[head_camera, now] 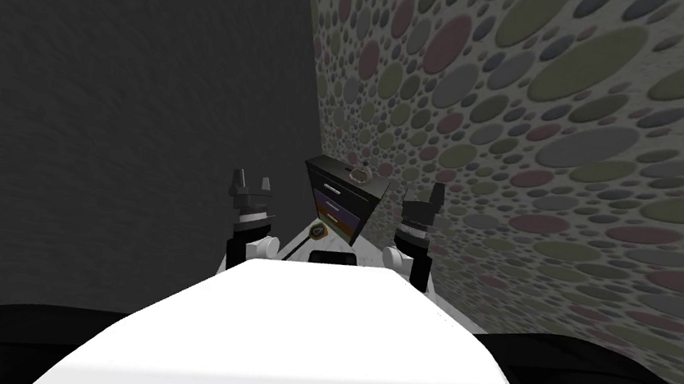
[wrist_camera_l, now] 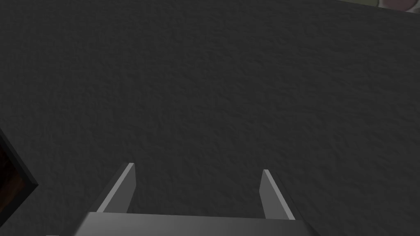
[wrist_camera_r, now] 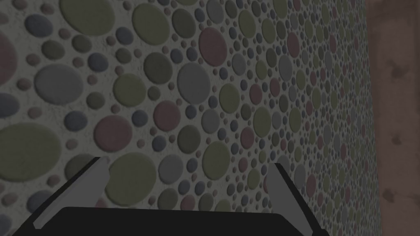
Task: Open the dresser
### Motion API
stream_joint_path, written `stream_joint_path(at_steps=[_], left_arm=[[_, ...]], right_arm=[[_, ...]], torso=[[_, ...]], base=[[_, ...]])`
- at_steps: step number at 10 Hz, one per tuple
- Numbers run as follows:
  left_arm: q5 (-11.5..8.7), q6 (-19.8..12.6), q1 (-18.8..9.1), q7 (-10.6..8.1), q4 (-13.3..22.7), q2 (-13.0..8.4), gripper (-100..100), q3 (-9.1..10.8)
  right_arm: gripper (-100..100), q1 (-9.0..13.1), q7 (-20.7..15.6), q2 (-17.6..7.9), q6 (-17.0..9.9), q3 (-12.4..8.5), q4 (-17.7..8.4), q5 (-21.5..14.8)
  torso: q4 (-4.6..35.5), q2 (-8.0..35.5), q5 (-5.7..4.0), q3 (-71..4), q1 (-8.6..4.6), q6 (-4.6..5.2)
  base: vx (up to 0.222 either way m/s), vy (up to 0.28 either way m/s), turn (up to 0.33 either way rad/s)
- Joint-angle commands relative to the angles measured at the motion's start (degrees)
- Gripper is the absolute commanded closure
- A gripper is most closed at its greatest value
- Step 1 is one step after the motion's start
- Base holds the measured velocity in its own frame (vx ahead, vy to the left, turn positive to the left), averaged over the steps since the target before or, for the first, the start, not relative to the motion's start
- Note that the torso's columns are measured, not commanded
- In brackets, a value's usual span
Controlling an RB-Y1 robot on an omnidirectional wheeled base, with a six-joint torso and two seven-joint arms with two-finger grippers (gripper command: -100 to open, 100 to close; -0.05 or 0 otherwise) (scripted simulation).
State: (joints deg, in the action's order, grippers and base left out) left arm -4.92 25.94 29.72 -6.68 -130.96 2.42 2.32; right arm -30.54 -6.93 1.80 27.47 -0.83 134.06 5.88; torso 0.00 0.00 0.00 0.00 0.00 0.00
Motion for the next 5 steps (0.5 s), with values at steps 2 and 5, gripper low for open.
stream_joint_path(at_steps=[2,5], left_arm=[[0.0,0.0,0.0,0.00,0.0,0.0,0,0.00],[0.0,0.0,0.0,0.00,0.0,0.0,0,0.00]], right_arm=[[0,0.0,0.0,0.0,0.0,0.0,0.0,0.0],[0,0.0,0.0,0.0,0.0,0.0,0.0,0.0]], torso=[[6.0,6.0,0.00,-12.0,0.00,0.00],[18.5,18.5,0.00,-36.9,0.00,0.00]], base=[[0.000,0.000,0.000],[0.000,0.000,0.000]])
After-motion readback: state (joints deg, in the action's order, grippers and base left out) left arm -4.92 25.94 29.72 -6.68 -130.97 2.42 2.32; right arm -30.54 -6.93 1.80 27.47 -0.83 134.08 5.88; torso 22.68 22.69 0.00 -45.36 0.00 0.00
